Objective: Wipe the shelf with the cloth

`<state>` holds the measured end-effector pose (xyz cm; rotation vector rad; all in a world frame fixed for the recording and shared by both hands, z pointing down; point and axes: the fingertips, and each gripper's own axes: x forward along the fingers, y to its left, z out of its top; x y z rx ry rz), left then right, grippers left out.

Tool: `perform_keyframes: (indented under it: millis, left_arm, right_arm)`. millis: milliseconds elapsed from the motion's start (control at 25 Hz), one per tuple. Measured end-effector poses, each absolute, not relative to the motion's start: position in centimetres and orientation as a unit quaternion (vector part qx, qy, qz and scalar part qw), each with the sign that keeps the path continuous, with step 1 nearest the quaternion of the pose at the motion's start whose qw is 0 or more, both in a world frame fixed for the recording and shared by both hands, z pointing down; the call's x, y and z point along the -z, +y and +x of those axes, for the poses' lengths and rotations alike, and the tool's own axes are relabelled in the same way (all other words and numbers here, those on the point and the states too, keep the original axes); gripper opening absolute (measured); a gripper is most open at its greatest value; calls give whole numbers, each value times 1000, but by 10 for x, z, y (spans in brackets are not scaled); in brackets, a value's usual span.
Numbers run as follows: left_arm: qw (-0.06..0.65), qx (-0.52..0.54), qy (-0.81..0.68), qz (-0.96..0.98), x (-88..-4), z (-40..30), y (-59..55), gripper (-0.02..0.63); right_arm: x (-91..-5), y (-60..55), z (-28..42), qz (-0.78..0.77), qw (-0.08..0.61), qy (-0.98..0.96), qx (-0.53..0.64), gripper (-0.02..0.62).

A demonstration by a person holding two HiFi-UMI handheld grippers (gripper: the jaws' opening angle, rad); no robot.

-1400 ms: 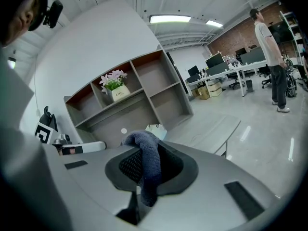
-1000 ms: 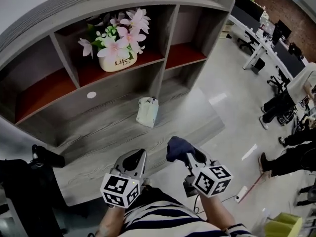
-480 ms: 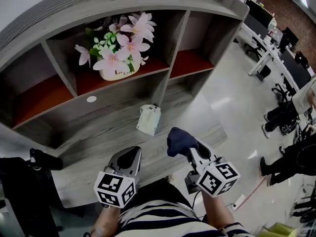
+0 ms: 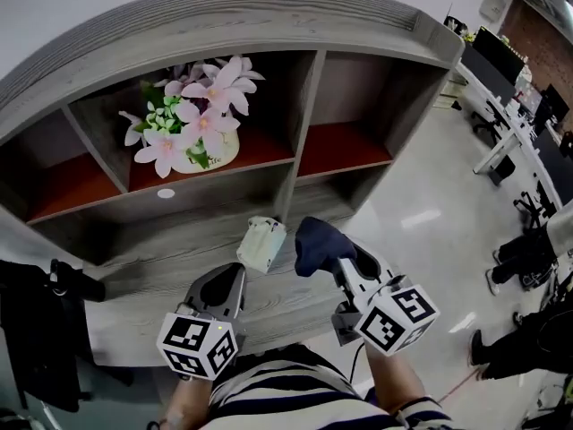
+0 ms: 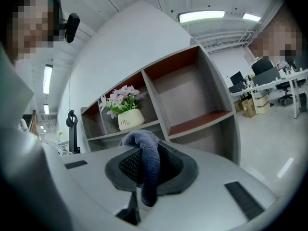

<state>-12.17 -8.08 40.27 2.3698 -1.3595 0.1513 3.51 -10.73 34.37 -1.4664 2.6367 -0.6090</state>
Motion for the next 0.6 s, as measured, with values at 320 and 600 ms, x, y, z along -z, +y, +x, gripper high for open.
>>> perform_keyframes:
  millis: [320, 600]
  left_arm:
    - [196, -56, -563, 801, -385, -104, -97, 21]
    - [183, -35, -583, 790, -369, -91, -93, 21]
  right_arm:
    - [-286, -148, 53, -408, 70, 900, 139, 54]
    - [-231, -163, 49, -353, 112, 924, 91, 54]
